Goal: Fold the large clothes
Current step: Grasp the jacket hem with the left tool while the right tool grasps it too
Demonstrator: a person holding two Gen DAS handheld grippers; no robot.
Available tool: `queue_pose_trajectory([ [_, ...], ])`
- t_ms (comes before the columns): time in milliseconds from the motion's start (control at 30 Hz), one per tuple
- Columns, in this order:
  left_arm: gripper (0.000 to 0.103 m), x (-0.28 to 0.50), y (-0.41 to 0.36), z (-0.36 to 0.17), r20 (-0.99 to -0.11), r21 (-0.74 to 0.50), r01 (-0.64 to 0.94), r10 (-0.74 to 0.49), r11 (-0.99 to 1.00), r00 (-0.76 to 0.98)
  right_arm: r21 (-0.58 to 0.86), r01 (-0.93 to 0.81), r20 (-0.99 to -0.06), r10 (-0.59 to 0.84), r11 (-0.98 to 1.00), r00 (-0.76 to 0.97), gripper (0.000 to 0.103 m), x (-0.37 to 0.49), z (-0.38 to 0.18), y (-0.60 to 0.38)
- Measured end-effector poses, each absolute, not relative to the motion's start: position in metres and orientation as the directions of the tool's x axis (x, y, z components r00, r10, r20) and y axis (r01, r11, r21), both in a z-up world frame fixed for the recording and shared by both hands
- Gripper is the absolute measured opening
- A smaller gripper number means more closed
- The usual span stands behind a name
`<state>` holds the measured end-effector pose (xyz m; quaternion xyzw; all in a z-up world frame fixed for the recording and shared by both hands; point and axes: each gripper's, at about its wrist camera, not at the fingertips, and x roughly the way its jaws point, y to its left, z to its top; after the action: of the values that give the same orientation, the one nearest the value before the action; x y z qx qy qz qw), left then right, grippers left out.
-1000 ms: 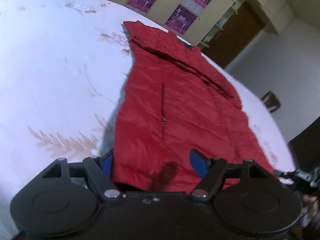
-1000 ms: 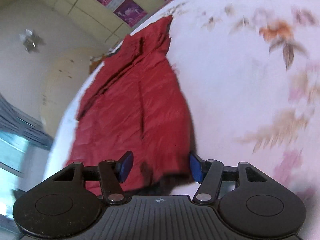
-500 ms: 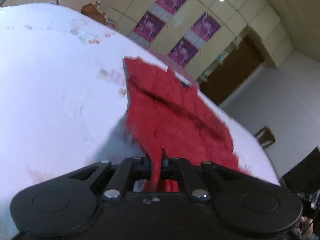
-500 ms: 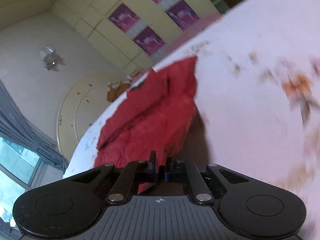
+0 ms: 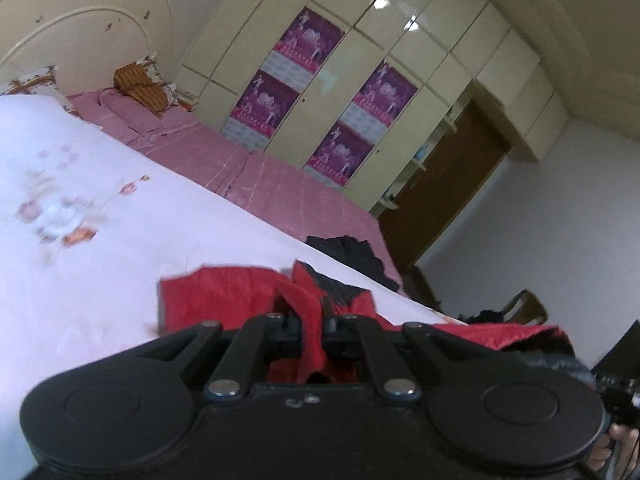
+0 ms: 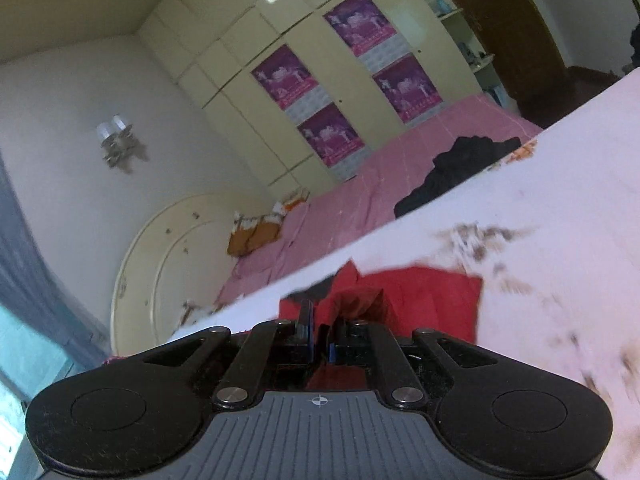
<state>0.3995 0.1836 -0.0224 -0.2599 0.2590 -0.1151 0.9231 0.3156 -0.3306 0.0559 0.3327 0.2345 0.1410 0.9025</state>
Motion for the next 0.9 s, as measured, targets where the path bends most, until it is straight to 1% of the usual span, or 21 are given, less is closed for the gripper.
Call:
queue_pose_trajectory([
  [200, 0.005, 0.502, 0.192, -0.054, -0.506, -0.521, 0.043, -0.349, 0.852, 0.789, 0.671, -0.010, -0.407, 0.380, 0.741, 0.830, 0.006, 0.423, 0.030, -0.337],
  [267, 0.007, 0.523, 0.195, -0.069, -0.519, -0.522, 0.049, -0.363, 0.851, 0.774, 0.668, 0.008, -0.432, 0.379, 0.744, 0.819, 0.006, 0.448, 0.016, -0.340],
  [333, 0.026, 0.542, 0.200, -0.081, -0.499, -0.551, 0.081, -0.406, 0.831, 0.766, 0.673, 0.012, -0.436, 0.383, 0.740, 0.814, 0.007, 0.468, 0.000, -0.343],
  [367, 0.056, 0.549, 0.204, -0.088, -0.482, -0.583, 0.084, -0.427, 0.808, 0.765, 0.673, 0.039, -0.455, 0.371, 0.739, 0.810, 0.039, 0.477, -0.007, -0.344],
  [400, 0.092, 0.551, 0.208, -0.093, -0.466, -0.600, 0.074, -0.423, 0.797, 0.777, 0.656, 0.077, -0.477, 0.334, 0.751, 0.813, 0.064, 0.483, -0.013, -0.344],
  [433, 0.098, 0.551, 0.212, -0.096, -0.451, -0.593, 0.057, -0.390, 0.803, 0.803, 0.622, 0.091, -0.464, 0.273, 0.778, 0.843, 0.088, 0.483, -0.016, -0.343],
  [467, 0.097, 0.552, 0.214, -0.097, -0.441, -0.574, 0.042, -0.353, 0.818, 0.825, 0.601, 0.064, -0.450, 0.270, 0.797, 0.851, 0.088, 0.484, -0.018, -0.341],
  [500, 0.094, 0.556, 0.217, -0.101, -0.453, -0.566, 0.039, -0.350, 0.823, 0.820, 0.591, 0.070, -0.474, 0.276, 0.804, 0.836, 0.088, 0.490, -0.024, -0.341],
  [533, 0.092, 0.560, 0.219, -0.106, -0.470, -0.566, 0.038, -0.360, 0.824, 0.805, 0.579, 0.069, -0.488, 0.277, 0.813, 0.828, 0.081, 0.493, -0.031, -0.341],
  [567, 0.088, 0.565, 0.220, -0.111, -0.496, -0.554, 0.038, -0.366, 0.832, 0.787, 0.561, 0.068, -0.502, 0.274, 0.825, 0.820, 0.076, 0.497, -0.036, -0.340],
  [633, 0.084, 0.577, 0.216, -0.120, -0.566, -0.496, 0.060, -0.375, 0.866, 0.734, 0.516, 0.085, -0.557, 0.258, 0.852, 0.789, 0.075, 0.506, -0.049, -0.338],
  [667, 0.080, 0.582, 0.213, -0.125, -0.599, -0.473, 0.073, -0.382, 0.878, 0.704, 0.486, 0.094, -0.584, 0.243, 0.869, 0.775, 0.075, 0.511, -0.055, -0.336],
  [733, 0.076, 0.592, 0.205, -0.135, -0.663, -0.423, 0.101, -0.384, 0.900, 0.642, 0.416, 0.099, -0.636, 0.211, 0.904, 0.742, 0.075, 0.520, -0.068, -0.329],
  [800, 0.064, 0.602, 0.196, -0.145, -0.718, -0.374, 0.119, -0.368, 0.920, 0.591, 0.372, 0.085, -0.678, 0.208, 0.924, 0.705, 0.075, 0.530, -0.081, -0.322],
  [833, 0.058, 0.605, 0.193, -0.147, -0.722, -0.362, 0.129, -0.365, 0.923, 0.587, 0.330, 0.079, -0.703, 0.189, 0.941, 0.685, 0.074, 0.535, -0.087, -0.316],
  [867, 0.039, 0.604, 0.190, -0.149, -0.719, -0.352, 0.147, -0.368, 0.924, 0.590, 0.297, 0.069, -0.720, 0.176, 0.953, 0.671, 0.050, 0.538, -0.092, -0.312],
  [900, 0.026, 0.603, 0.184, -0.147, -0.717, -0.331, 0.166, -0.362, 0.929, 0.595, 0.289, 0.056, -0.721, 0.180, 0.956, 0.669, 0.041, 0.538, -0.095, -0.309],
])
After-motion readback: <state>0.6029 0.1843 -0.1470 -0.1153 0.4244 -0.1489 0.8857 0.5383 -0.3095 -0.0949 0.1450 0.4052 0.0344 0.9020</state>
